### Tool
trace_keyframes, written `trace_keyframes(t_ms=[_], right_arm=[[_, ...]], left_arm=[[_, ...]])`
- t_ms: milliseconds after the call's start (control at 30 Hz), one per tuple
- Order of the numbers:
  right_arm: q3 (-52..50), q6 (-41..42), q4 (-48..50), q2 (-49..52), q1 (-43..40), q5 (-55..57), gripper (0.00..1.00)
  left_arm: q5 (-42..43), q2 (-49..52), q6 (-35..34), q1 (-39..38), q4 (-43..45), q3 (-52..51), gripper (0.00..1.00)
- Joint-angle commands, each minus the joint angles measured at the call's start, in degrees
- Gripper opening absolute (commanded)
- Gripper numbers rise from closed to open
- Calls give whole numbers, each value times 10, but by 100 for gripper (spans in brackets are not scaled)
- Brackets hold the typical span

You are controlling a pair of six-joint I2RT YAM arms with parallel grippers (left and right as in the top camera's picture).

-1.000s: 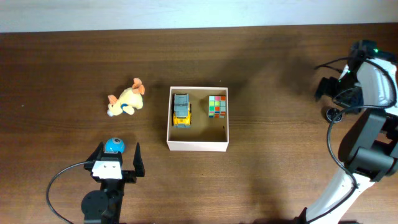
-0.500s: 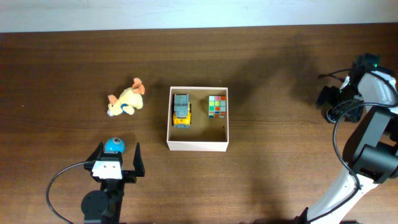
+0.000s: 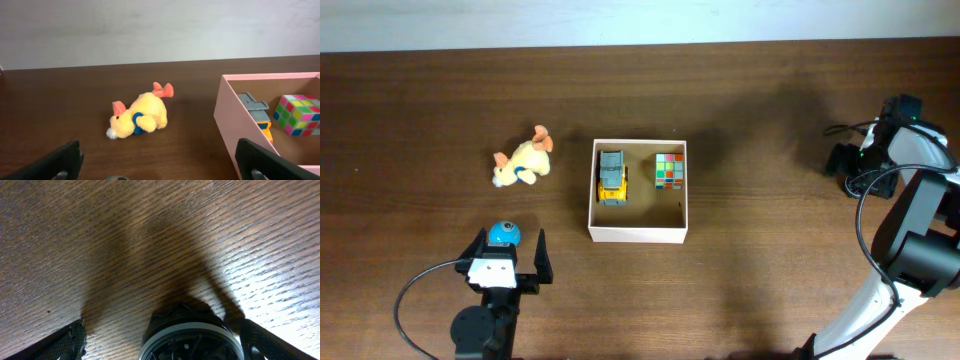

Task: Pack container
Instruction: 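Lower the right gripper over the black wheel and grasp it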

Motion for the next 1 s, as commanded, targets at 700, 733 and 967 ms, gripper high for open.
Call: trace_keyframes(t_ms=[700,733,967], right_arm=[[-19,10,-4,2,-2,-30,52],[-19,11,-4,2,-2,-32,52],[-19,11,-3,2,-2,-52,52]], left_arm=[[2,-5,9,3,2,-4,99],[2,-5,9,3,2,-4,99],[2,-5,9,3,2,-4,99]])
